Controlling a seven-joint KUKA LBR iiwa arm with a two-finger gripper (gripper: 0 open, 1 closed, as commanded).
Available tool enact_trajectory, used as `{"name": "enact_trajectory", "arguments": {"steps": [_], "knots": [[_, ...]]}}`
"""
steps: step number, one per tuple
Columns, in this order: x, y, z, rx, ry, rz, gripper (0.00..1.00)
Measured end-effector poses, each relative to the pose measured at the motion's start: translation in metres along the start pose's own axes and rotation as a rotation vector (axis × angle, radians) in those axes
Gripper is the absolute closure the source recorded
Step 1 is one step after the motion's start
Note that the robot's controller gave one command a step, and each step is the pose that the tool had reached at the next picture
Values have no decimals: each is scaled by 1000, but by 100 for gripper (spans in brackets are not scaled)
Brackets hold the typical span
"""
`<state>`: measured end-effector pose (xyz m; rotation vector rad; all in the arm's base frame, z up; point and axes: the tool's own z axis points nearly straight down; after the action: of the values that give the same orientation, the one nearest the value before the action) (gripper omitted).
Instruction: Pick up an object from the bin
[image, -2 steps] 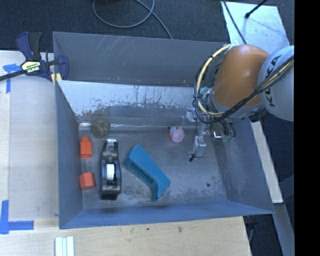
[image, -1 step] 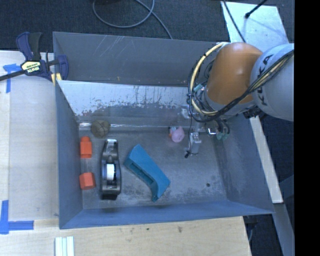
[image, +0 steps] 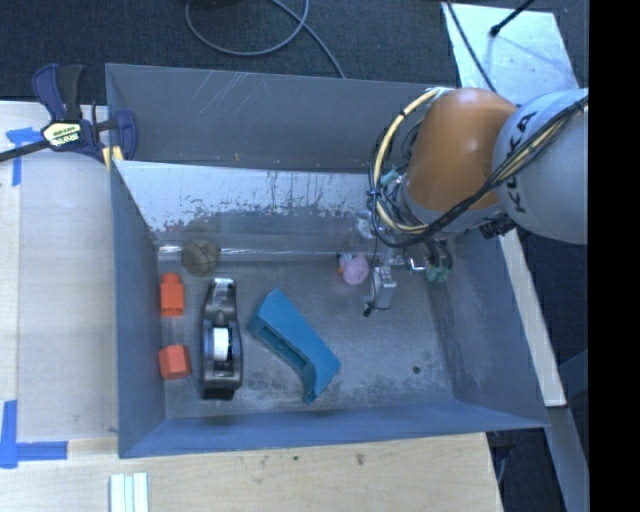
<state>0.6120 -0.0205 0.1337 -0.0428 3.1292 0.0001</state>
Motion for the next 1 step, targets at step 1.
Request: {"name": "enact_trajectory", "arguments": {"steps": [1], "knots": [[27,-19,61,3,-7,-70,100]]}}
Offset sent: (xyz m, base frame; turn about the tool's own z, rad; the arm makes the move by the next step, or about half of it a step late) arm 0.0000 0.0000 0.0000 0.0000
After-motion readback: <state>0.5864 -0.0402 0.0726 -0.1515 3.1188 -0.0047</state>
